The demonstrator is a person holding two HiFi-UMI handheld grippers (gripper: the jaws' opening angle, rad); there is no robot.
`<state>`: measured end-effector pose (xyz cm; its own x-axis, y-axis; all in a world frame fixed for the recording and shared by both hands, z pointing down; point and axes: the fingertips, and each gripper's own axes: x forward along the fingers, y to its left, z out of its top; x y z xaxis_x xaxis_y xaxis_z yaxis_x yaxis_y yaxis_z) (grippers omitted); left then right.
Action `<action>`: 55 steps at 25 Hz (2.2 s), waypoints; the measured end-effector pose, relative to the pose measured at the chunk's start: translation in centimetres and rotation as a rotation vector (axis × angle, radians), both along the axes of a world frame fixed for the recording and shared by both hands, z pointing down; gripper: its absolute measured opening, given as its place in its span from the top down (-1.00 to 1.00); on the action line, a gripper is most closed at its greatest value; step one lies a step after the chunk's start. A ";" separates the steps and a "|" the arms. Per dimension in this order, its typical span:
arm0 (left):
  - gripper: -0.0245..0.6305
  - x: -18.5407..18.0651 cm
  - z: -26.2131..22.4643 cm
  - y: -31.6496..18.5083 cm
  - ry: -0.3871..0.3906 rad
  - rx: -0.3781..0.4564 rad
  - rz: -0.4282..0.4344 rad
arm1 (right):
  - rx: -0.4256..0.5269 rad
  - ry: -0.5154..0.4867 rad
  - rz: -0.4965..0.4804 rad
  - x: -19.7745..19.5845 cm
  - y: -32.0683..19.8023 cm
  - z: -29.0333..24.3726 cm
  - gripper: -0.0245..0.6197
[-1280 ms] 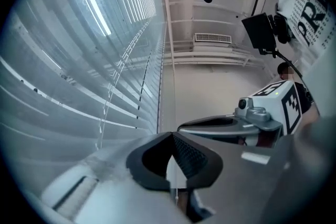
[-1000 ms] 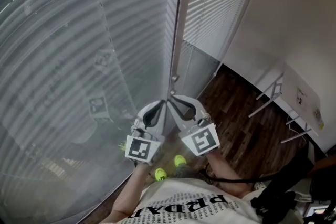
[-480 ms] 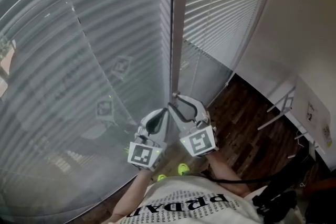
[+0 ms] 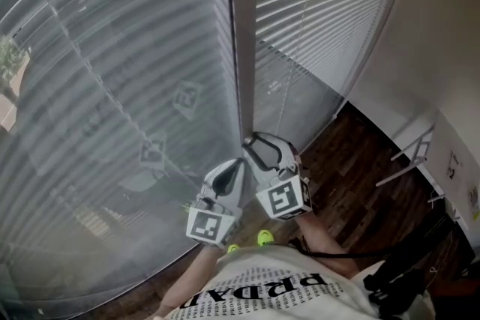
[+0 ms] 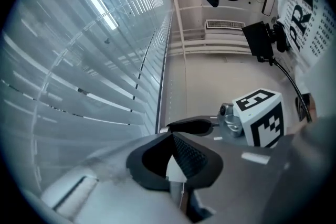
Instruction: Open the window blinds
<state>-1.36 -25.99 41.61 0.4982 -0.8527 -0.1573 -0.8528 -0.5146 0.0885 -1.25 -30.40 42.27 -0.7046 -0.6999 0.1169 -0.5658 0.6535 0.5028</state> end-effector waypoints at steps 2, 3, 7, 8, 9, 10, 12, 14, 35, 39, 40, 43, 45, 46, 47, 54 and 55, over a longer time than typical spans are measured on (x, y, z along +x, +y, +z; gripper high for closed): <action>0.94 -0.1 0.2 0.0 0.008 -0.004 -0.005 | 0.006 0.007 -0.006 0.1 -0.1 0.2 0.54; 0.94 -0.2 0.3 0.0 0.013 -0.007 -0.007 | 0.011 0.000 -0.012 0.1 -0.1 0.1 0.54; 0.94 -0.6 0.4 -0.1 0.020 -0.009 -0.013 | 0.009 -0.013 -0.042 0.0 0.0 0.1 0.54; 0.94 -0.6 0.4 -0.1 0.020 -0.006 -0.012 | 0.005 -0.015 -0.045 0.0 0.1 0.1 0.54; 0.94 -0.6 0.4 0.0 0.020 -0.003 -0.010 | 0.003 -0.018 -0.046 0.0 0.1 0.1 0.54; 0.94 -0.5 0.4 0.0 0.020 -0.002 -0.008 | 0.003 -0.021 -0.047 0.0 0.2 0.0 0.54; 0.94 -0.4 0.4 -0.1 0.021 -0.002 -0.002 | 0.005 -0.026 -0.047 0.0 0.2 -0.1 0.54; 0.94 -0.4 0.4 -0.1 0.022 -0.002 0.005 | 0.005 -0.033 -0.041 0.0 0.1 0.0 0.54; 0.94 -0.6 0.6 0.2 0.025 -0.010 0.035 | -0.060 -0.105 -0.005 0.3 -0.3 0.0 0.54; 0.94 -0.6 0.6 0.2 0.027 -0.011 0.038 | -0.094 -0.134 -0.007 0.4 -0.3 0.0 0.54; 0.94 -0.5 0.6 0.2 0.028 -0.013 0.040 | -0.107 -0.150 -0.007 0.4 -0.3 0.0 0.54; 0.94 -0.4 0.8 0.3 0.026 -0.018 0.049 | -0.145 -0.208 -0.010 0.4 -0.4 0.0 0.54; 0.94 -0.3 0.8 0.3 0.023 -0.018 0.054 | -0.171 -0.231 -0.010 0.4 -0.4 0.0 0.54; 0.94 -0.3 0.8 0.3 0.021 -0.018 0.055 | -0.183 -0.238 -0.011 0.5 -0.4 0.1 0.54; 0.94 -0.4 0.8 0.4 0.021 -0.019 0.055 | -0.193 -0.244 -0.011 0.5 -0.4 0.1 0.54; 0.94 -0.6 0.8 0.4 0.024 -0.021 0.055 | -0.304 -0.380 -0.004 0.8 -0.7 0.2 0.54; 0.94 -0.6 0.8 0.4 0.025 -0.021 0.055 | -0.325 -0.409 -0.005 0.9 -0.7 0.2 0.54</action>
<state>-1.98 -25.59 42.41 0.5409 -0.8272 -0.1523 -0.8204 -0.5588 0.1209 -0.39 -31.13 42.49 -0.7415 -0.6697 0.0418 -0.6698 0.7424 0.0125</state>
